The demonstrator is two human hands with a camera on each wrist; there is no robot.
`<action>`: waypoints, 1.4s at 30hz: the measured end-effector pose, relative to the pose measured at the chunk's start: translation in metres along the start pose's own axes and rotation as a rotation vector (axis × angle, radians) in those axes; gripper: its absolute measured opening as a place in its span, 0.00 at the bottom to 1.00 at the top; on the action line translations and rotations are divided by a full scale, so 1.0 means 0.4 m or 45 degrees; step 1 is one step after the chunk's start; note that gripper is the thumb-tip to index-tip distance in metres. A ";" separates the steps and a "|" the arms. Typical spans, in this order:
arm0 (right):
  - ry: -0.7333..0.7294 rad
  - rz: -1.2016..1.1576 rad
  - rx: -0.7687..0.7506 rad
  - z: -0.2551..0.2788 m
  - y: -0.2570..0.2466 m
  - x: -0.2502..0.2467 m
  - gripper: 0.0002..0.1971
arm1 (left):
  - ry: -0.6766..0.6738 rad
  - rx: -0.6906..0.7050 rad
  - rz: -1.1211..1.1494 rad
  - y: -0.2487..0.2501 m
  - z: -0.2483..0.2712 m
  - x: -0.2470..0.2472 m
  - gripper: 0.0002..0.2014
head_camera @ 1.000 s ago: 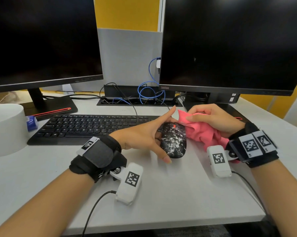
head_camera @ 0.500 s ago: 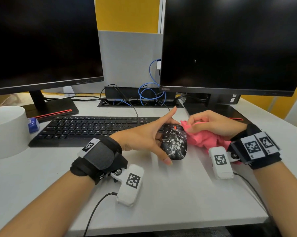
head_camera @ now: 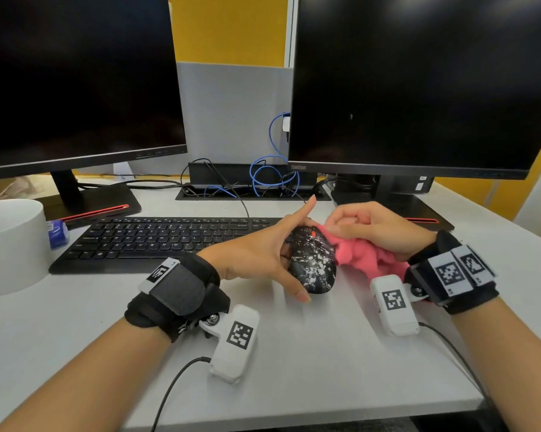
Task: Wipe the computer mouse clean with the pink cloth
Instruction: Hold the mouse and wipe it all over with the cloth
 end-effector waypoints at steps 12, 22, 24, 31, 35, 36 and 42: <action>-0.067 0.003 0.061 0.010 0.003 0.001 0.12 | 0.032 -0.038 0.000 -0.004 -0.001 -0.013 0.68; 0.011 -0.042 -0.021 0.007 -0.010 -0.021 0.13 | 0.019 -0.038 -0.040 -0.016 -0.005 -0.012 0.68; 0.070 -0.108 -0.098 0.009 -0.029 -0.021 0.10 | 0.024 -0.033 -0.051 -0.013 -0.005 -0.013 0.68; 0.073 -0.024 -0.158 0.012 -0.042 -0.016 0.09 | 0.039 -0.041 -0.010 -0.009 -0.005 -0.019 0.67; -0.058 0.009 -0.184 0.010 -0.037 0.028 0.10 | 0.030 -0.053 -0.016 -0.010 -0.004 -0.016 0.66; -0.119 0.080 -0.170 0.013 -0.032 0.043 0.10 | 0.028 -0.058 -0.030 -0.011 -0.005 -0.015 0.67; 0.039 0.001 -0.254 0.015 -0.056 0.006 0.09 | 0.041 -0.053 0.013 -0.006 -0.004 -0.017 0.65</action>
Point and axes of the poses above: each hand's wrist, its own z-axis away from the middle knuckle, its own x-axis out of the palm, y = z × x, the point moved 7 cm from there along -z, towards the middle knuckle, and after that the axes turned 8 degrees about y, right-handed, at the moved point
